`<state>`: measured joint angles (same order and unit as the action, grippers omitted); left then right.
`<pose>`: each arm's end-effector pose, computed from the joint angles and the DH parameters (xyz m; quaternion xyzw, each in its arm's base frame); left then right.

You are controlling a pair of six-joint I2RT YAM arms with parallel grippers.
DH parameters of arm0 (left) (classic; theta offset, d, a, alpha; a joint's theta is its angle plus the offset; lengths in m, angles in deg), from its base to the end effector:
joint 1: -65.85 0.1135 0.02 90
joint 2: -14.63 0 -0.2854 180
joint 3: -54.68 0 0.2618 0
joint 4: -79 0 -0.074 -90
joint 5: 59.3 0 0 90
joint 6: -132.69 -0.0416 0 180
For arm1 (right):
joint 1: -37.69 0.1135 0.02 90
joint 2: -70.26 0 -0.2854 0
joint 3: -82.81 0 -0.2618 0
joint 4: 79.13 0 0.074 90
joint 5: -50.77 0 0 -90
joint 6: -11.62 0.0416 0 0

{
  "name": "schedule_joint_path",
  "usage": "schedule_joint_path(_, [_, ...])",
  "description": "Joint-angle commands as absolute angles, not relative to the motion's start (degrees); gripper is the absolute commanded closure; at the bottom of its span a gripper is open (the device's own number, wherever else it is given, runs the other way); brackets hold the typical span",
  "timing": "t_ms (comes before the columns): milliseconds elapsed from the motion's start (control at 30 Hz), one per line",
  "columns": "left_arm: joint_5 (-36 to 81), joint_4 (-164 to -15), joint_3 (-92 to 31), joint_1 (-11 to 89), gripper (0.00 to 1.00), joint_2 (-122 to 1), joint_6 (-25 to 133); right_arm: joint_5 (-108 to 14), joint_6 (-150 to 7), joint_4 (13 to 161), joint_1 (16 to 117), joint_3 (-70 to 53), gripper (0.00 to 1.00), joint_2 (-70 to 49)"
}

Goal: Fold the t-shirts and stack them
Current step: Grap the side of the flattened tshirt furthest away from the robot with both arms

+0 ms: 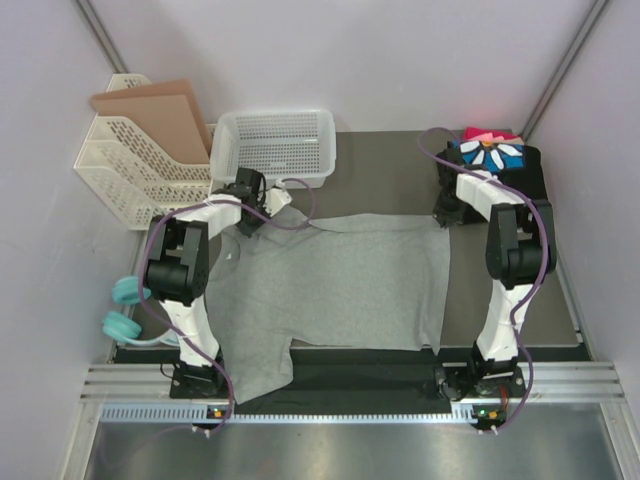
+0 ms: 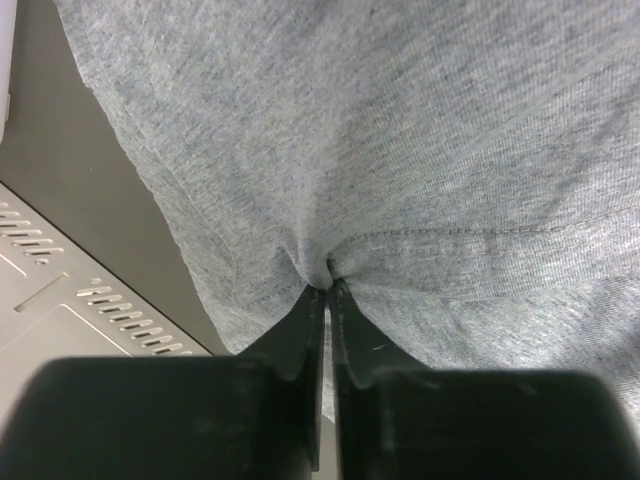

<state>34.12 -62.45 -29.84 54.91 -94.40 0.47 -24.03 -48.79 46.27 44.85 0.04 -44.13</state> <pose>0.3967 -0.0742 0.1717 0.4287 0.8724 0.0907 0.2164 0.4218 0.0420 0.1878 0.2109 0.9559 -0.0744 0.1903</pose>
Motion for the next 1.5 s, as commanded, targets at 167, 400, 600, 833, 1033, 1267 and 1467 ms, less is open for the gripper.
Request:
schedule_joint_path(167, [33.43, -60.25, -32.40, 55.48, 1.00, -90.75, 0.41, -22.62, -49.37, 46.84, 45.86, 0.52, 1.00, -41.28])
schedule_joint_path(400, [33.17, -59.37, -33.54, 55.48, 1.00, -88.73, 1.20, -22.71, -49.64, 46.84, 46.04, 0.43, 1.00, -40.84])
schedule_joint_path(600, [32.90, -58.23, -34.68, 55.48, 1.00, -86.53, 1.38, -22.36, -49.73, 46.49, 46.12, 0.52, 1.00, -40.13])
schedule_joint_path(833, [32.99, -56.91, -36.61, 55.48, 1.00, -82.85, 0.68, -19.64, -49.99, 45.43, 46.30, 1.31, 1.00, -34.96])
schedule_joint_path(1033, [30.97, -50.69, -43.46, 54.87, 1.00, -81.96, 2.51, -18.32, -49.99, 43.15, 46.30, 3.25, 1.00, -31.62])
schedule_joint_path(1267, [30.97, -45.23, -45.84, 51.62, 1.00, -77.48, 6.21, -18.14, -50.16, 42.53, 46.48, 1.93, 1.00, -29.41])
schedule_joint_path(1467, [35.86, -41.08, -49.00, 50.82, 1.00, -74.49, 7.79, -18.58, -50.17, 42.35, 46.74, 1.92, 1.00, -29.23])
